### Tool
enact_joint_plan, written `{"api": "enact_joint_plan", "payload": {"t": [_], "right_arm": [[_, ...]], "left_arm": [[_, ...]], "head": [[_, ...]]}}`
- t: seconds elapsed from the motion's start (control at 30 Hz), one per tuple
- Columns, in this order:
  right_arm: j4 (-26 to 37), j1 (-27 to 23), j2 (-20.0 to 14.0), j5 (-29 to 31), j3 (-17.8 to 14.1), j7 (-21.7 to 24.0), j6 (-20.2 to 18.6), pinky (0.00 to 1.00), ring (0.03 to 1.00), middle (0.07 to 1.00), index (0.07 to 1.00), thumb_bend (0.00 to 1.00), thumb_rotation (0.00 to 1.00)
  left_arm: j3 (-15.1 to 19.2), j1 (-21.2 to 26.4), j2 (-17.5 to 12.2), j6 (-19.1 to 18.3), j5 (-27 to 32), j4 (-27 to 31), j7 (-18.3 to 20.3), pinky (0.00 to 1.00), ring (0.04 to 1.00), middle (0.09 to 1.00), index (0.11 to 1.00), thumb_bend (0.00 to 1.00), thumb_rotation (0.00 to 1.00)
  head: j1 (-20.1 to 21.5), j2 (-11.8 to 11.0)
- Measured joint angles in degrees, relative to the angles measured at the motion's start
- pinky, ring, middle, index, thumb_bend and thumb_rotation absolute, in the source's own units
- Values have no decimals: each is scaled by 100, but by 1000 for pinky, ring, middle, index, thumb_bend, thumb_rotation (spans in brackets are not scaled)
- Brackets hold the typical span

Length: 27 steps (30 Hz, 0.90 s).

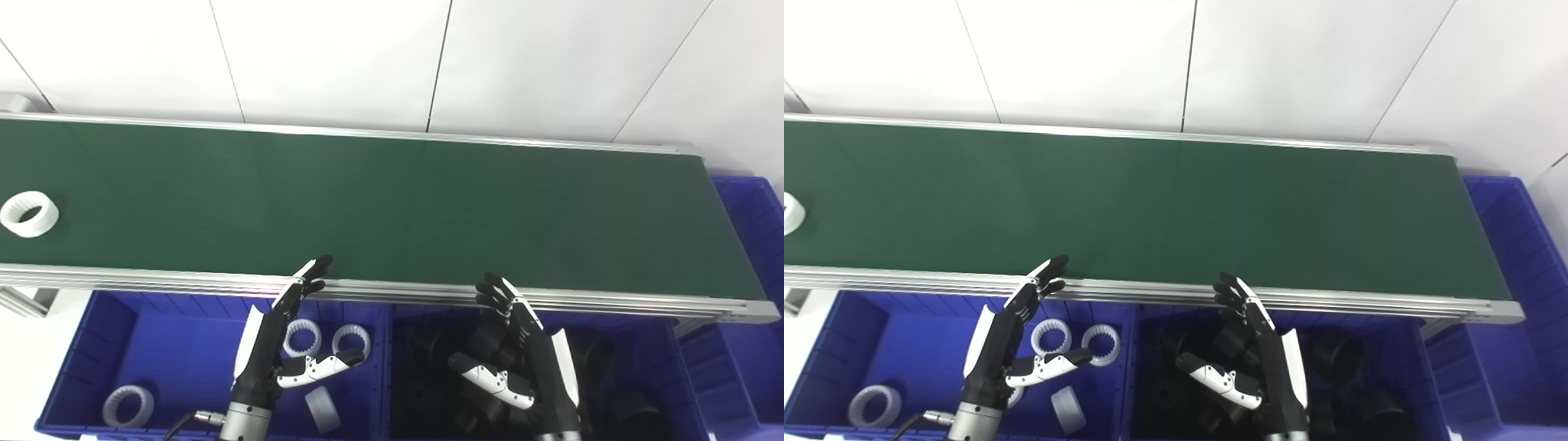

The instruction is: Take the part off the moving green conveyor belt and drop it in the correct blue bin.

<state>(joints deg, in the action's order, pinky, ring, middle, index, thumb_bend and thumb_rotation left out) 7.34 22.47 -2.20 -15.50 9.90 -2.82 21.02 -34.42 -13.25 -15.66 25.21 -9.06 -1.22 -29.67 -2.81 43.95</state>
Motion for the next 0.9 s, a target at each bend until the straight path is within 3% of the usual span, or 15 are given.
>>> {"api": "enact_joint_plan", "payload": {"t": [0.47, 0.6, 0.67, 0.7, 0.73, 0.8, 0.9], "right_arm": [[0, -9, 26, -49, 19, -2, -1, 719, 787, 818, 866, 700, 434], [-28, -9, 33, -27, 15, -4, 5, 730, 794, 830, 871, 681, 408], [-124, -10, 0, 71, 9, -2, 37, 740, 797, 839, 881, 642, 371], [-181, -6, -34, 132, 4, 0, 57, 740, 797, 839, 881, 641, 371], [-232, -4, -66, 168, 1, 0, 78, 749, 808, 845, 889, 613, 362], [-296, 4, -121, 230, -10, 1, 82, 761, 823, 851, 902, 581, 366], [-316, 6, -197, 254, -31, -2, 101, 773, 839, 867, 916, 559, 399]], "left_arm": [[-47, 43, -125, 0, -136, -11, -224, 834, 874, 888, 863, 830, 444], [-158, 53, -128, 0, -147, -55, -314, 824, 864, 878, 855, 839, 421], [-277, 83, -129, 2, -288, -155, -474, 800, 846, 865, 846, 864, 422], [-355, 104, -129, 3, -374, -217, -584, 799, 845, 865, 846, 865, 422], [-456, 119, -131, 2, -420, -250, -691, 787, 837, 858, 835, 875, 431], [-596, 134, -125, 3, -568, -254, -839, 761, 823, 850, 818, 883, 429], [-734, 184, -125, 4, -687, -244, -979, 736, 810, 844, 794, 892, 389]], "head": [[62, -17], [-455, -298], [-1244, -753], [-1248, -756], [-1500, -947], [-1503, -949], [-1687, -1273]]}}
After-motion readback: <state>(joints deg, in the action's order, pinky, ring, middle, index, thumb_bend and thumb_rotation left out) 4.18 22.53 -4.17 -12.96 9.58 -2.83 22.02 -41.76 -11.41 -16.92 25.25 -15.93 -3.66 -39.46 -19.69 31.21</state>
